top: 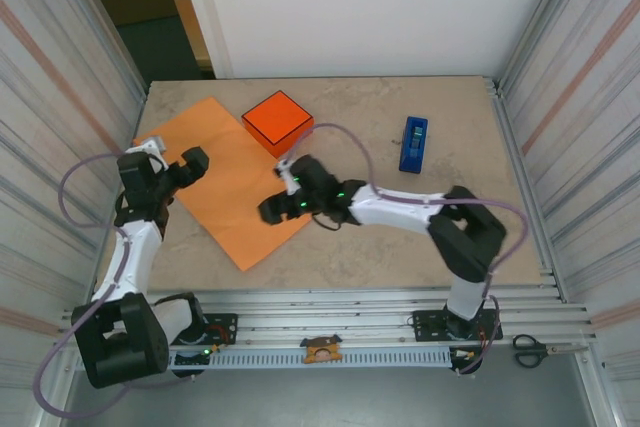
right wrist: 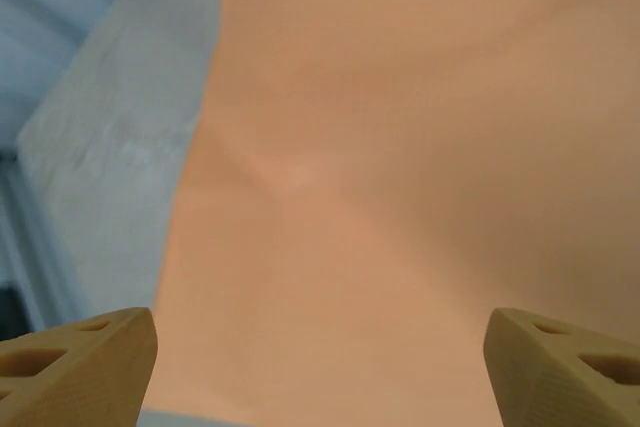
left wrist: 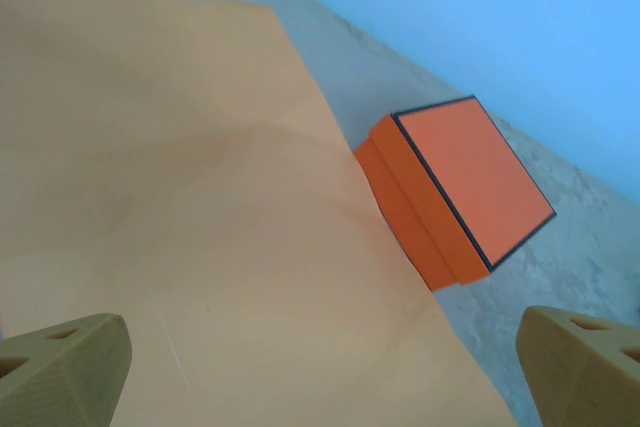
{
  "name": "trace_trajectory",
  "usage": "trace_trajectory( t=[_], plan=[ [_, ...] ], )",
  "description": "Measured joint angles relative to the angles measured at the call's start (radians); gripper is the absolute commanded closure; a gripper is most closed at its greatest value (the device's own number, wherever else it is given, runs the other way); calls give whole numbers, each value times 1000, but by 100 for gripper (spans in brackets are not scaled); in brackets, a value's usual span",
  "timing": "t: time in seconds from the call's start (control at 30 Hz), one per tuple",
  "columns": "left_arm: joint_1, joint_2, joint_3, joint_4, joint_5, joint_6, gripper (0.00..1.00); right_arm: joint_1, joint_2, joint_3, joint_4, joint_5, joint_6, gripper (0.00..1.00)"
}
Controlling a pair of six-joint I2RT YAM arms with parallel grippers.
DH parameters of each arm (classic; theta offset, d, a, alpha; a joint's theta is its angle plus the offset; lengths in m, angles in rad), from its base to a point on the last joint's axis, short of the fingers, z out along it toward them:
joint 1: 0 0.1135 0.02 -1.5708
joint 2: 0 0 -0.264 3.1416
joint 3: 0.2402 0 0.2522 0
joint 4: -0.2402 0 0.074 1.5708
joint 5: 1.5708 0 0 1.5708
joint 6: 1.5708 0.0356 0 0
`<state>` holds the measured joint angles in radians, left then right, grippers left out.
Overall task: Wrap the gift box in paper
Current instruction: Move the wrapping paper to the center of the table.
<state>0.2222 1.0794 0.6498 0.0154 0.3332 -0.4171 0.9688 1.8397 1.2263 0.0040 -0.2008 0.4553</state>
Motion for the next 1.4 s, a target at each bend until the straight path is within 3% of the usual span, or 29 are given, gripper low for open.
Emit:
trace_trajectory(
  t=[0.2, 0.43, 0.63, 0.97, 1.13, 1.4],
  plan=[
    [18, 43, 32, -79, 88, -18, 1, 73, 219, 232, -134, -93, 1, 23],
    [20, 95, 41, -100, 174, -30, 1, 47, 264, 190, -216, -149, -6, 25],
    [10, 180, 72, -94, 230, -36, 1, -23, 110, -16, -233, -164, -38, 25],
    [-116, 360, 209, -164, 232, 5, 7, -247, -137, -279, -380, -127, -120, 26],
    [-141, 458, 221, -206, 231, 24, 10, -371, -206, -345, -407, -102, -119, 26],
    [-189, 576, 219, -233, 240, 18, 15, -428, -261, -387, -427, -45, -92, 22]
  ],
)
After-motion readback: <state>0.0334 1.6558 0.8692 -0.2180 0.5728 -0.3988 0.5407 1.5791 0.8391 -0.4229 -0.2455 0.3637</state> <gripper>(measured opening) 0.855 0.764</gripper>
